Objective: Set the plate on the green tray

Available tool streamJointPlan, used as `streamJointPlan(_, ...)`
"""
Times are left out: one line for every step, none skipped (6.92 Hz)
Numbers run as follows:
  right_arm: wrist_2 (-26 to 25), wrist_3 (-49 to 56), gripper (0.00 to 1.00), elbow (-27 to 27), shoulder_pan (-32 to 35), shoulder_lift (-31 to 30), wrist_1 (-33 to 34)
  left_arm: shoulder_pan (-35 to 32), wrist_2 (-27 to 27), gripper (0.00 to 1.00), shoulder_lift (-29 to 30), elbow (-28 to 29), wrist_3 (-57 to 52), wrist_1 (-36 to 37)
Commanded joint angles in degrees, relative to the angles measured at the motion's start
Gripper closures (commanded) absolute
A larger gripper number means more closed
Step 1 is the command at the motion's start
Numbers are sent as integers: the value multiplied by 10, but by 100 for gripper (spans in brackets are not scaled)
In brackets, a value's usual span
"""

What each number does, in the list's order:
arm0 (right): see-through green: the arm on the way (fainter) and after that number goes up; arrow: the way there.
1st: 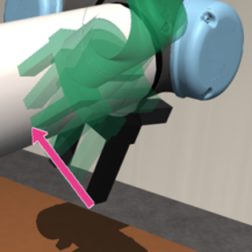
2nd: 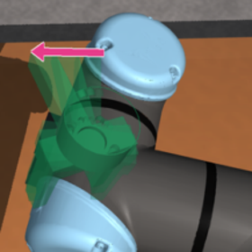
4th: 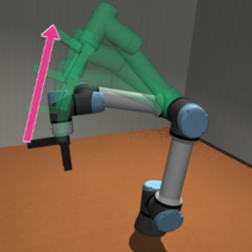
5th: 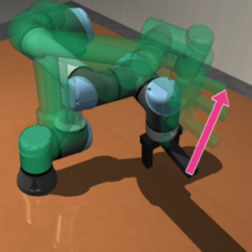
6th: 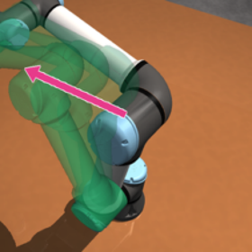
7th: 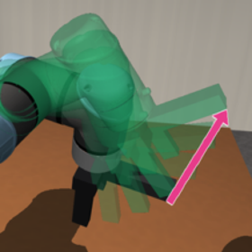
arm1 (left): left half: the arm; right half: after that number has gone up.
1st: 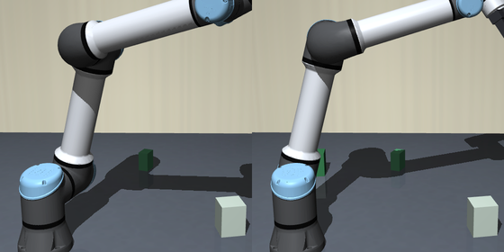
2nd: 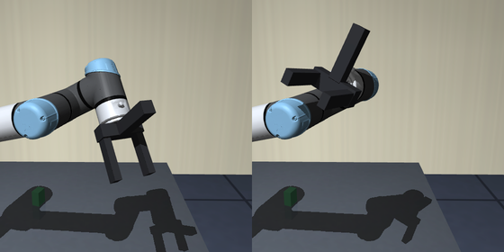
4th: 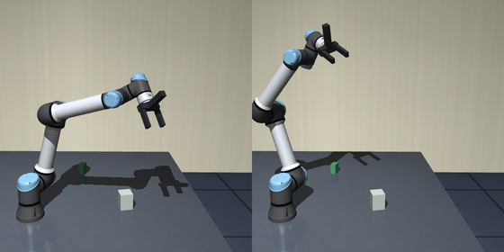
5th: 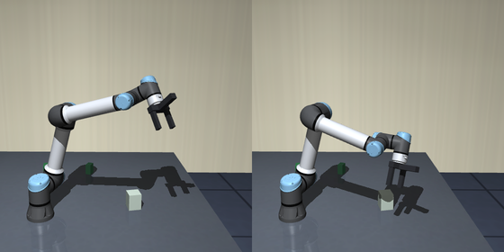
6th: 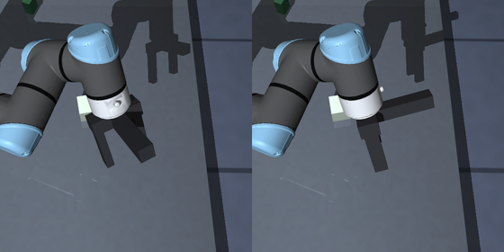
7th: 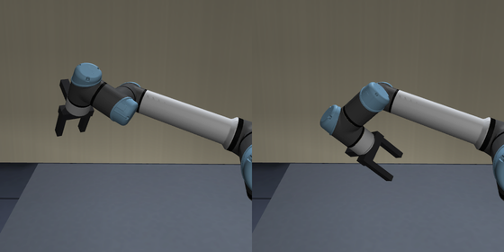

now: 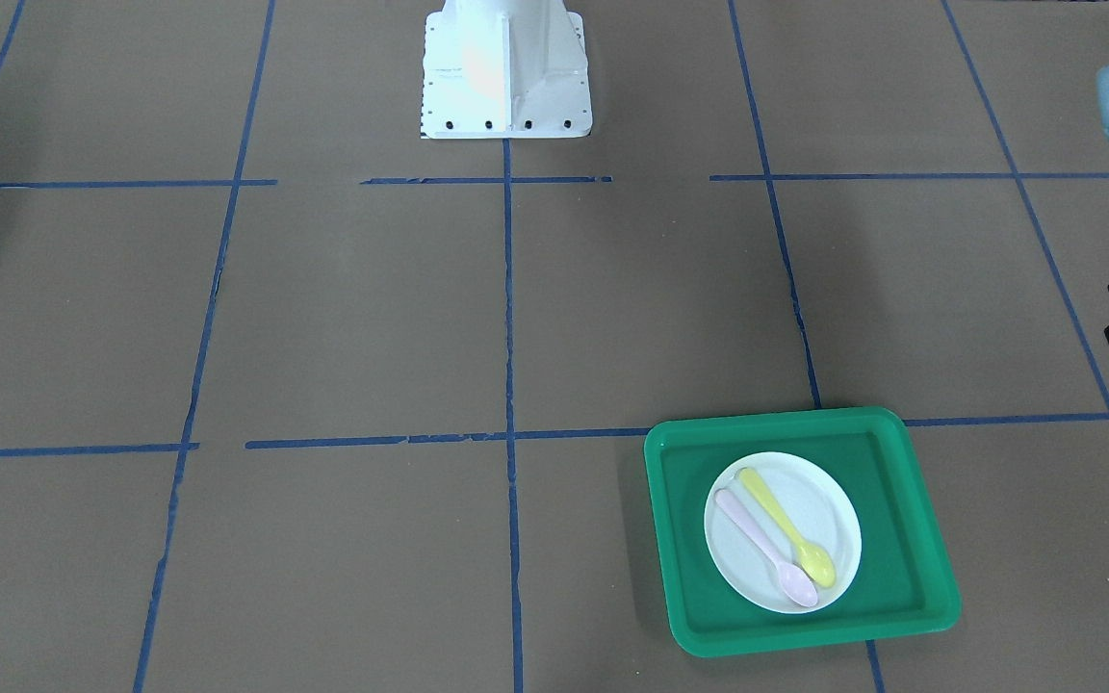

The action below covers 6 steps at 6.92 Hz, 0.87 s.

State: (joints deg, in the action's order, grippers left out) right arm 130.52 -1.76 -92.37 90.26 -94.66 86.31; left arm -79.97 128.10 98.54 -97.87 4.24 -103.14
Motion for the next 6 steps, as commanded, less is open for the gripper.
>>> streamJointPlan(0,0,0,0,0,-1,0,-45,3,0,-91,9,-67,15)
streamJointPlan(0,0,0,0,0,0,0,-57,7,0,-116,5,-66,32)
streamJointPlan(0,0,0,0,0,-1,0,-80,23,0,-122,0,-66,90)
streamJointPlan(0,0,0,0,0,0,0,-84,24,0,-122,-5,-66,133)
streamJointPlan(0,0,0,0,0,0,0,-86,25,0,-123,-5,-65,156)
streamJointPlan(0,0,0,0,0,0,0,-96,25,0,-123,-5,-65,170)
